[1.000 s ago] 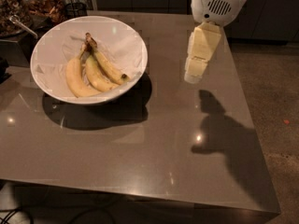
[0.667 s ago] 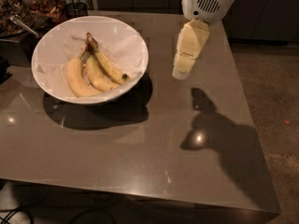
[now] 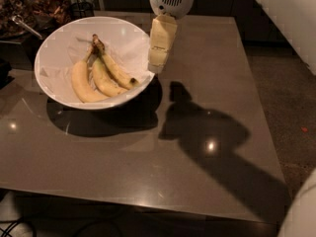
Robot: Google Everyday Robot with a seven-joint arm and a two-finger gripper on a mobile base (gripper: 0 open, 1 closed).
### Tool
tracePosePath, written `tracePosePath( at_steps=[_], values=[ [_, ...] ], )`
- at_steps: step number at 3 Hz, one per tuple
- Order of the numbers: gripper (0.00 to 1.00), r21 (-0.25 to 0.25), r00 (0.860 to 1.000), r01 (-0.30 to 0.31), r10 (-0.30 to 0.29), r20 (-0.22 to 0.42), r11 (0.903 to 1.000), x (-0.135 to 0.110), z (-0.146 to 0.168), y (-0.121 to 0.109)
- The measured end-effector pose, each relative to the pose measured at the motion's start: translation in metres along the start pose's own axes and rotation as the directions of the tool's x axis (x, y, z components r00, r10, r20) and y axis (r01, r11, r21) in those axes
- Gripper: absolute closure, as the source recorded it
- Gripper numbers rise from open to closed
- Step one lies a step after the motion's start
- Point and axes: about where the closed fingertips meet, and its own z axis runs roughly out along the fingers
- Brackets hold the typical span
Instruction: Pick banana from white bowl
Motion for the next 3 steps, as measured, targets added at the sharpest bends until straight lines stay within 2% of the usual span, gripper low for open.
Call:
tracePosePath(
  at_steps=[1, 2, 3],
  values=[
    [0.00, 0.021, 1.000, 0.008, -0.008, 0.026, 0.9998, -0.010, 0.000, -0.004],
    [0.00, 0.011, 0.999, 0.022, -0.022, 0.045, 0.9997, -0.017, 0.001, -0.001],
    [0.00, -0.020, 0.998, 0.047, -0.047, 0.030, 0.9987, -0.031, 0.010, 0.007]
  ],
)
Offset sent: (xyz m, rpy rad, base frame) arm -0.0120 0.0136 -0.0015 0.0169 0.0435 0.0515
